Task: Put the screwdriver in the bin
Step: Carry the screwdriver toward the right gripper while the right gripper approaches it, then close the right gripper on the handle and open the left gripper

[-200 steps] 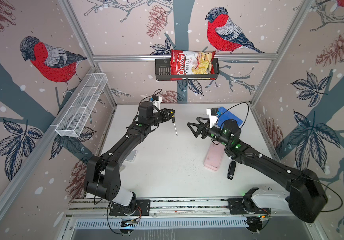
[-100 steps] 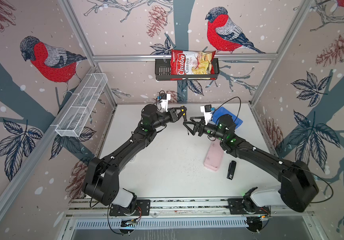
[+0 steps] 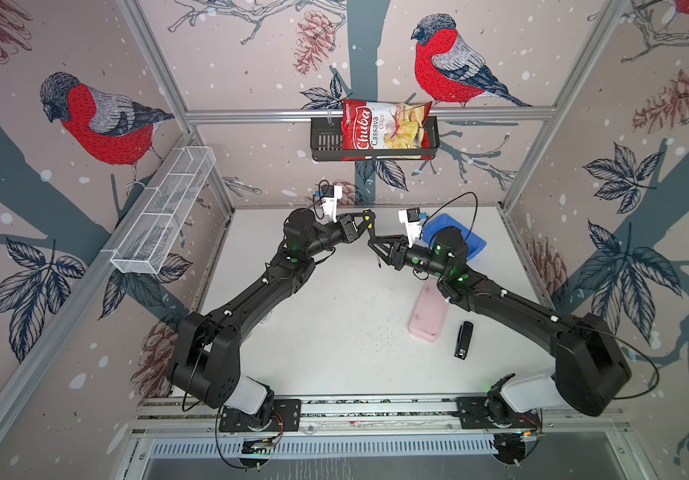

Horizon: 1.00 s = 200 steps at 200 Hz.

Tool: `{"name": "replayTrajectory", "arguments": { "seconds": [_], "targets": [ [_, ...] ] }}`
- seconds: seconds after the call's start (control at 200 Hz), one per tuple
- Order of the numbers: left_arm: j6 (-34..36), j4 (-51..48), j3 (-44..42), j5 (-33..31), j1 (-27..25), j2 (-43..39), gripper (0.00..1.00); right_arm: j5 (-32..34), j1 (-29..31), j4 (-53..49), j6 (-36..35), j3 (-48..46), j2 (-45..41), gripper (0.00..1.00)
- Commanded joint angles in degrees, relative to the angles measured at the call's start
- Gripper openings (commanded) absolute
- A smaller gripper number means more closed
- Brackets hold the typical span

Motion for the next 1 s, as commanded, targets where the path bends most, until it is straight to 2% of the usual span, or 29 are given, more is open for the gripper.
{"name": "replayTrajectory", "arguments": {
  "seconds": [0.0, 0.095, 0.32, 0.435, 0.52, 0.81, 0.911, 0.996],
  "targets": [
    [-0.4, 4.4, 0.4, 0.9, -0.1, 0.0, 0.00, -0.6, -0.1, 3.2, 1.2, 0.7, 0.2, 0.36],
    [-0.6, 4.5, 0.3, 1.0, -0.1, 0.1, 0.00, -0.5, -0.3, 3.2, 1.2, 1.0, 0.4, 0.30],
    [-0.8, 4.9, 0.1, 1.1, -0.1, 0.0, 0.00, -0.4, -0.6, 2.8, 0.5, 1.1, 0.0, 0.08],
    [-1.0, 5.3, 0.1, 1.0, -0.1, 0.2, 0.01, -0.4, -0.7, 2.3, 0.0, 1.1, -0.3, 0.03],
    [-1.2, 5.3, 0.1, 0.7, -0.1, 0.2, 0.19, -0.3, -0.7, 1.6, -0.6, 1.3, -0.5, 0.03],
    [-0.3, 4.8, -0.1, -1.8, -0.1, -0.9, 0.67, 0.7, -2.0, 1.1, -1.3, 0.0, -1.6, 0.02],
    [1.8, 5.1, -0.8, -2.5, -0.1, -2.3, 0.86, 1.6, -3.1, -0.5, -3.0, -0.6, -2.3, 0.02],
    [4.8, 5.6, -2.7, -3.6, -0.1, -4.2, 0.97, 2.5, -4.6, -3.1, -5.7, -1.1, -3.2, 0.02]
  ]
}}
